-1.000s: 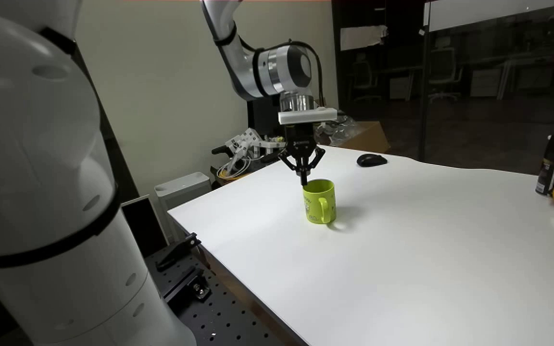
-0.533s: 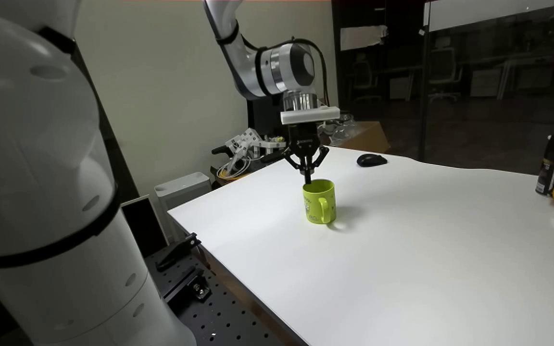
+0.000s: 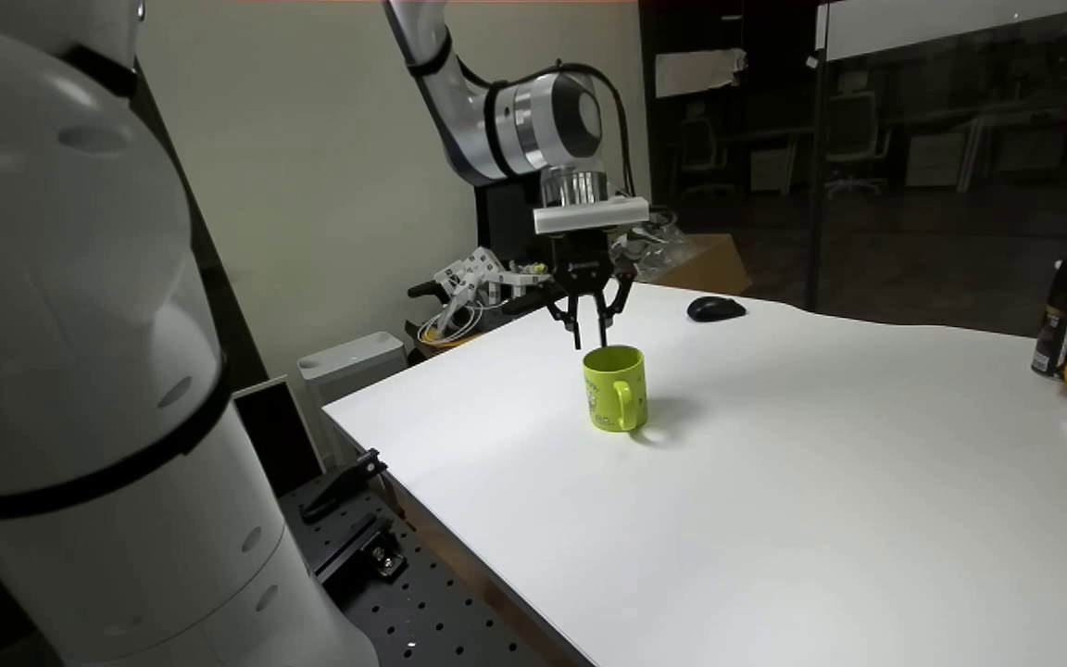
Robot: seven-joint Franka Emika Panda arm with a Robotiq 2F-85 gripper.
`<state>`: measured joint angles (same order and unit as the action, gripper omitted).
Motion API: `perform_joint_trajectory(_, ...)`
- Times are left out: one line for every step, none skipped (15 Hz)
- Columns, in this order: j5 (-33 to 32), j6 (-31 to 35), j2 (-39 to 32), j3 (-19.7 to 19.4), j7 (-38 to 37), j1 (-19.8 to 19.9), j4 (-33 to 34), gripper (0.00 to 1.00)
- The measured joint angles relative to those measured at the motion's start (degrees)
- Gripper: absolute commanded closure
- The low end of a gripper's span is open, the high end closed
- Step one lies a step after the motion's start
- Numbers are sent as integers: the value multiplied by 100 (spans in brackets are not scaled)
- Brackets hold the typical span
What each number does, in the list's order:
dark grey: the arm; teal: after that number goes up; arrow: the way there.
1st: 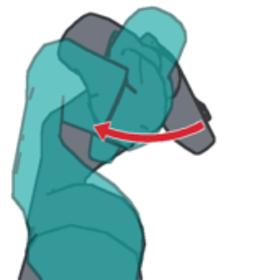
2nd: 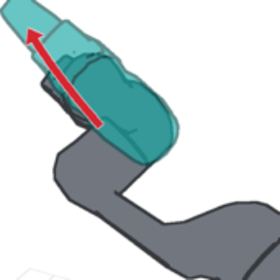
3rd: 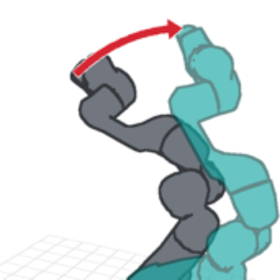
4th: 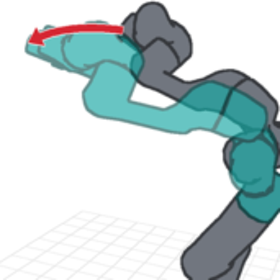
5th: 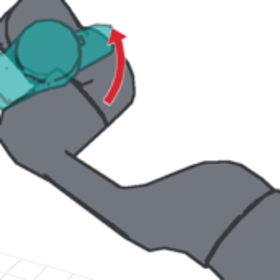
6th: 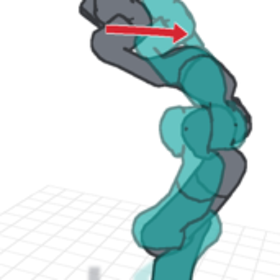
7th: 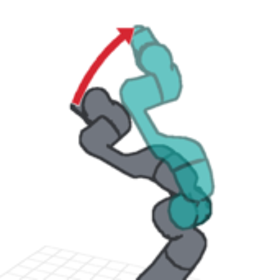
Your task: Move the mug to the right
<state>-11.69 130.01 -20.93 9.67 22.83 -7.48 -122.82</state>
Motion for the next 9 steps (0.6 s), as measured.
perform_joint_trajectory(40,3,29,3,0,0,-32,27)
perform_joint_trajectory(69,3,51,5,0,0,-56,21)
perform_joint_trajectory(100,6,66,7,0,0,-77,13)
perform_joint_trajectory(148,10,79,10,0,0,-102,7)
perform_joint_trajectory(187,13,89,15,0,0,-124,2)
perform_joint_trajectory(227,13,92,20,1,0,-137,0)
perform_joint_trajectory(278,13,92,25,9,1,-149,0)
perform_joint_trajectory(306,13,91,26,14,2,-159,0)
perform_joint_trajectory(354,13,87,27,51,7,-167,0)
